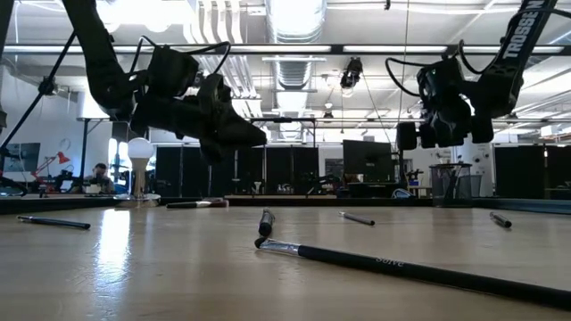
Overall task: Put items in baskets/containers
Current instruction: Put the foundation brush into the mesh organizer
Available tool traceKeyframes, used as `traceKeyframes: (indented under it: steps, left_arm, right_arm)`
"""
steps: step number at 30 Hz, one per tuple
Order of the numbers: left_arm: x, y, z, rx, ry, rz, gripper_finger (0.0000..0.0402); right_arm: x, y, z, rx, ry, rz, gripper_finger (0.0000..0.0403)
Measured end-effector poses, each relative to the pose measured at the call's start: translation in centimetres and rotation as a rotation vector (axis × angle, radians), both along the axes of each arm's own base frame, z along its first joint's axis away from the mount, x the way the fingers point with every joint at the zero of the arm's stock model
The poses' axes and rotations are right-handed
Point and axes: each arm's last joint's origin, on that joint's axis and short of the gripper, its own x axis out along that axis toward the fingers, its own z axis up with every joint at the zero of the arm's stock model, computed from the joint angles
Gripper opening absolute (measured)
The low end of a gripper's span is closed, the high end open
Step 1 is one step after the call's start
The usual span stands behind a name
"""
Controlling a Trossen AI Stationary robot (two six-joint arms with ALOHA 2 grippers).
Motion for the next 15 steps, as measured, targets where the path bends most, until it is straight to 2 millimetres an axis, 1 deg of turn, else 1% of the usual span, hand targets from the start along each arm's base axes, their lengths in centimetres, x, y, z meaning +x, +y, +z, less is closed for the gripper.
traceKeyframes:
  steps: [5, 9, 12, 15]
  left_arm:
    - [0.0, 0.0, 0.0, 0.000, 0.000, 0.000, 0.0057]
    - [0.0, 0.0, 0.0, 0.001, 0.000, 0.000, 0.0057]
    - [0.0, 0.0, 0.0, 0.002, 0.000, 0.000, 0.0057]
    - [0.0, 0.0, -0.1, 0.001, 0.001, -0.001, 0.0057]
  right_arm:
    - [-0.3, 0.5, 1.0, -0.005, -0.017, 0.004, 0.0086]
    - [-0.4, 1.1, 2.8, 0.002, -0.013, 0.029, 0.0070]
    - [-0.2, 1.7, 4.7, 0.030, 0.002, 0.136, 0.0050]
    - [0.0, 2.8, 6.4, 0.094, 0.007, 0.292, 0.0025]
